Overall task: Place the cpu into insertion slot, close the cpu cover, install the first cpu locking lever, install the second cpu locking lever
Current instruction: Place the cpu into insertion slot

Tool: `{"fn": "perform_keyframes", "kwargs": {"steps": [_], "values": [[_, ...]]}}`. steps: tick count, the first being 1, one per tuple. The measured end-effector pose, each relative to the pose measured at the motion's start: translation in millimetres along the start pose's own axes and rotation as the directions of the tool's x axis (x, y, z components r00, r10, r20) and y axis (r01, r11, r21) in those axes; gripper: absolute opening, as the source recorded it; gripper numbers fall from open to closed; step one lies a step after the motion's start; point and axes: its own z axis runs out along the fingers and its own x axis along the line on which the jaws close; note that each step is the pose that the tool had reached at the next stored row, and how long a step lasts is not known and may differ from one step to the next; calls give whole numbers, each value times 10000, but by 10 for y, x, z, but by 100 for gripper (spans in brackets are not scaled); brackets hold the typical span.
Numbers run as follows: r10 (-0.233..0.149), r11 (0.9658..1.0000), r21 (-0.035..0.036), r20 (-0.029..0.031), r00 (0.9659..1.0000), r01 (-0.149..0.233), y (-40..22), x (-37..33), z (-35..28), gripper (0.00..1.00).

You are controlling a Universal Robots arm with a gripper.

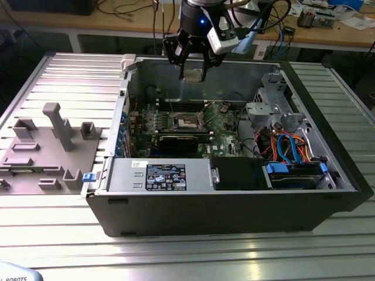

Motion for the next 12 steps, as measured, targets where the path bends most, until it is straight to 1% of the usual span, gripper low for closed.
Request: {"fn": "perform_keyframes", "kwargs": {"steps": [12], "values": [[0, 10000, 0, 0, 10000, 0, -3, 0, 30, 55]]}}
